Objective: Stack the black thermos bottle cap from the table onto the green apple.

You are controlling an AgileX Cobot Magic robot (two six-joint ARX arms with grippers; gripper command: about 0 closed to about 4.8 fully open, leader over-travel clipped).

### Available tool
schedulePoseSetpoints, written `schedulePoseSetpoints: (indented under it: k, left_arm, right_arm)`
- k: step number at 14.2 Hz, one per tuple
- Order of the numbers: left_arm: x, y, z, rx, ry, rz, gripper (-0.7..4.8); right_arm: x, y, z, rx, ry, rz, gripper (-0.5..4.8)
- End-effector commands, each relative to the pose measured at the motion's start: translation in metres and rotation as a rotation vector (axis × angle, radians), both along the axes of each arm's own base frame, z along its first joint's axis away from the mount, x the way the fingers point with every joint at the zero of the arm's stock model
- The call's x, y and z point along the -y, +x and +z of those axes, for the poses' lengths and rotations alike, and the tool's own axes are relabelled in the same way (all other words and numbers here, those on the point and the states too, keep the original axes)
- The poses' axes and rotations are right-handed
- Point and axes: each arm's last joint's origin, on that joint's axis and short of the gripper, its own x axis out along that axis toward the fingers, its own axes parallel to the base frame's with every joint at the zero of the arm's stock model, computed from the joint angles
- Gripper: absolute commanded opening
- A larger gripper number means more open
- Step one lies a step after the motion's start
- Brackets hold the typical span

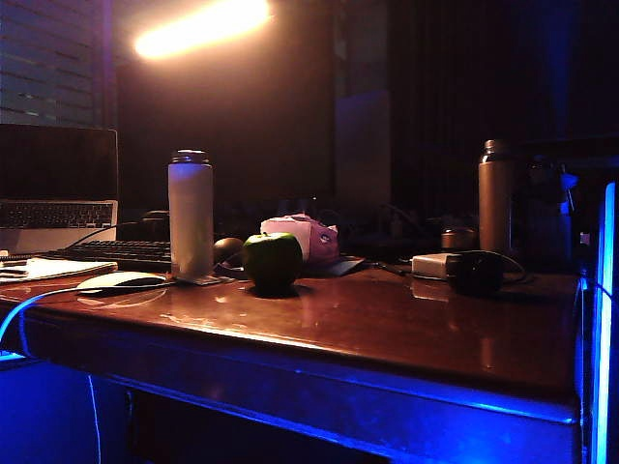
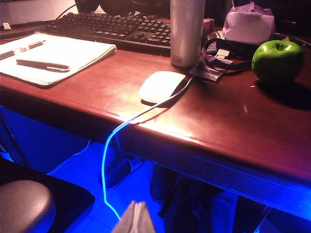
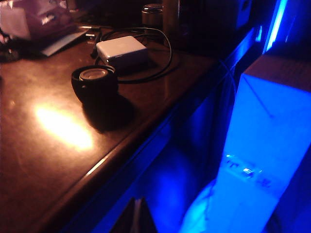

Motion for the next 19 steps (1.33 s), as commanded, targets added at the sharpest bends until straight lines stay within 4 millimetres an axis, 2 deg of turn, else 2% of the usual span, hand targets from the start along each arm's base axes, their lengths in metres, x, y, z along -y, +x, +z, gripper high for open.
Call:
schedulePoseSetpoints:
  k: [1,5,7,8,10,12,13,15,17,19]
  left_arm:
    - [0.0,0.0,-0.004,-0.032,0.002,0.004,0.03]
    - [0.0,0.0,-0.004,-0.03,-0.02,0.006,0.03]
    - [0.0,-0.001,0.011,0.043,-0.167,0.007,0.03]
    - [0.0,-0.005,0.032,0.127,-0.233,0.012,0.03]
    - [-0.002,-0.016,0.077,0.277,-0.236,0.045,0.03]
    - [-0.003,-0.021,0.125,0.339,-0.215,0.057,0.03]
    - [-0.002,-0.017,0.149,0.339,-0.189,0.024,0.03]
    - [0.003,0.002,0.198,0.294,-0.127,-0.087,0.02]
    - [0.01,0.037,0.247,0.154,-0.035,-0.257,0.02]
    - [0.016,0.072,0.277,-0.027,0.055,-0.427,0.02]
  right_arm:
    - [0.0,0.0,-0.001,0.0,0.014,-0.003,-0.01]
    - [0.0,0.0,0.0,0.009,0.015,-0.003,-0.01]
    - [0.0,0.0,0.007,0.036,0.085,-0.013,-0.01]
    - [0.0,-0.002,0.016,0.059,0.144,-0.017,-0.01]
    - [0.001,-0.008,0.046,0.153,0.17,-0.017,-0.01]
    - [0.001,-0.014,0.08,0.242,0.132,-0.025,-0.01]
    - [0.001,-0.012,0.093,0.24,0.106,-0.024,-0.01]
    - [0.0,0.003,0.128,0.213,0.05,-0.02,-0.01]
    - [-0.001,0.028,0.166,0.176,-0.011,-0.016,-0.01]
    - [-0.004,0.057,0.192,0.146,-0.097,0.019,-0.01]
